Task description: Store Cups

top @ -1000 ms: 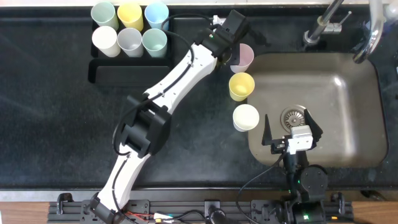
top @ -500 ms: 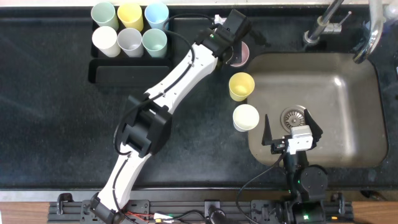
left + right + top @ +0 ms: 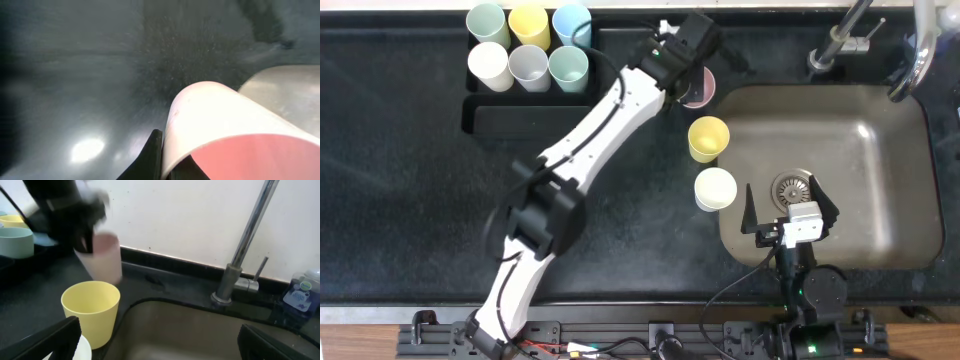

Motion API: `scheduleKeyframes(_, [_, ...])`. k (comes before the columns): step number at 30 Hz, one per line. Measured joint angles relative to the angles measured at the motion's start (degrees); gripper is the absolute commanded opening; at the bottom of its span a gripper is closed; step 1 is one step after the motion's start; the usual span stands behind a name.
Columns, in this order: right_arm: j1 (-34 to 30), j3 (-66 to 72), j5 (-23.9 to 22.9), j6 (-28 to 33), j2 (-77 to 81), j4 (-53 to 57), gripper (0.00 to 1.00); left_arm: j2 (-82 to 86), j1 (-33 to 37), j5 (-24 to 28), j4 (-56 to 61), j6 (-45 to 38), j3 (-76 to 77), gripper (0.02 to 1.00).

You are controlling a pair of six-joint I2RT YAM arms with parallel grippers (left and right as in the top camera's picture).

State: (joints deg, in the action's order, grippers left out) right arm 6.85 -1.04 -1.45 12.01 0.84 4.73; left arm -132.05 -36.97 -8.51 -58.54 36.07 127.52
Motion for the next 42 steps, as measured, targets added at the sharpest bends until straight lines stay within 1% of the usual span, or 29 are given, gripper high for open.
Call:
scheduleKeyframes(4, [0.0, 0.0, 0.0, 0.0, 0.0, 0.0, 0.996, 7.9, 1.2, -2.6, -5.2, 0.0, 0.0, 0.034])
scheduleKeyframes(7, [0.0, 0.0, 0.0, 0.0, 0.0, 0.0, 0.996, 14.7, 3.9, -4.4, -7.8, 0.5, -0.5, 0.034])
scheduleKeyframes(9, [0.0, 0.0, 0.0, 0.0, 0.0, 0.0, 0.996, 19.0, 6.5, -5.2, -7.9, 0.7, -2.4, 0.034])
scheduleKeyframes(13, [0.0, 0.0, 0.0, 0.0, 0.0, 0.0, 0.996, 28.3, 13.8, -6.1, -8.0, 1.1, -11.4, 0.034])
scheduleKeyframes(18, [0.0, 0.0, 0.0, 0.0, 0.0, 0.0, 0.996, 34.0, 22.5, -6.0, -8.2, -0.7, -22.8, 0.034])
scheduleKeyframes(24, [0.0, 0.0, 0.0, 0.0, 0.0, 0.0, 0.993, 34.3, 30.8, -3.7, -7.0, -10.1, -28.9, 0.036])
scheduleKeyframes(32, [0.0, 0.0, 0.0, 0.0, 0.0, 0.0, 0.993, 34.3, 41.9, 2.8, -6.0, -29.8, -29.8, 0.036])
scheduleKeyframes(36, [0.0, 0.0, 0.0, 0.0, 0.0, 0.0, 0.996, 33.7, 44.0, 5.5, -5.6, -37.5, -30.1, 0.036])
scheduleKeyframes(42, [0.0, 0.0, 0.0, 0.0, 0.0, 0.0, 0.996, 31.9, 44.1, 7.5, -2.9, -42.4, -35.0, 0.036])
